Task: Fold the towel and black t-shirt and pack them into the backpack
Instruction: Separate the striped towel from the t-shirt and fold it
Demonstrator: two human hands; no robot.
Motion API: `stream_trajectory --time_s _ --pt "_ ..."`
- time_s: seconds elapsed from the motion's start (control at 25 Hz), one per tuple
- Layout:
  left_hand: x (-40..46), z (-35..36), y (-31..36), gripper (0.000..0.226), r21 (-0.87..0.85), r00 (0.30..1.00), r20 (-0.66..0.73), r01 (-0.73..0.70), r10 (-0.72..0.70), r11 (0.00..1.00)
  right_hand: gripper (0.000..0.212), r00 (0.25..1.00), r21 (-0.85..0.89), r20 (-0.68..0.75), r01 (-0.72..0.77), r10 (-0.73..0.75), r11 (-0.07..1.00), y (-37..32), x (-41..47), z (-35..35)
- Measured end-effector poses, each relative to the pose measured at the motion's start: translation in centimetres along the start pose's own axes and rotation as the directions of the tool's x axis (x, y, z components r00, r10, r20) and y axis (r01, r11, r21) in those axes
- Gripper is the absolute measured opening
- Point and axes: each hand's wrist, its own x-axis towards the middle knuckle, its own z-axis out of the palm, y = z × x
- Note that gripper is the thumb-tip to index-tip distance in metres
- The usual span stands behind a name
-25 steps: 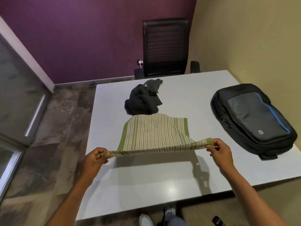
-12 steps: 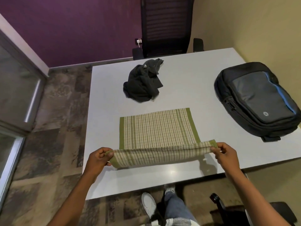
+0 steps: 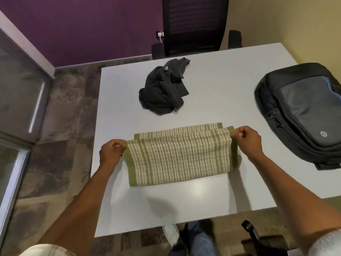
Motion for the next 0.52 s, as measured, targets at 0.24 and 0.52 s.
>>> stream_trajectory --time_s 0.24,0.52 --pt "6.1 3.3 -0.2 0.006 0.16 0.998 -0.052 0.029 -0.021 0.987 0.011 1.0 -0.035 0.02 0.014 -0.013 0.999 0.2 5.6 3.8" --pt "4.9 6.9 0.4 0.046 0.21 0.972 -0.211 -0.061 0.106 0.976 0.035 0.992 -0.036 -0.114 0.041 -0.045 0.999 1.5 6.6 6.4"
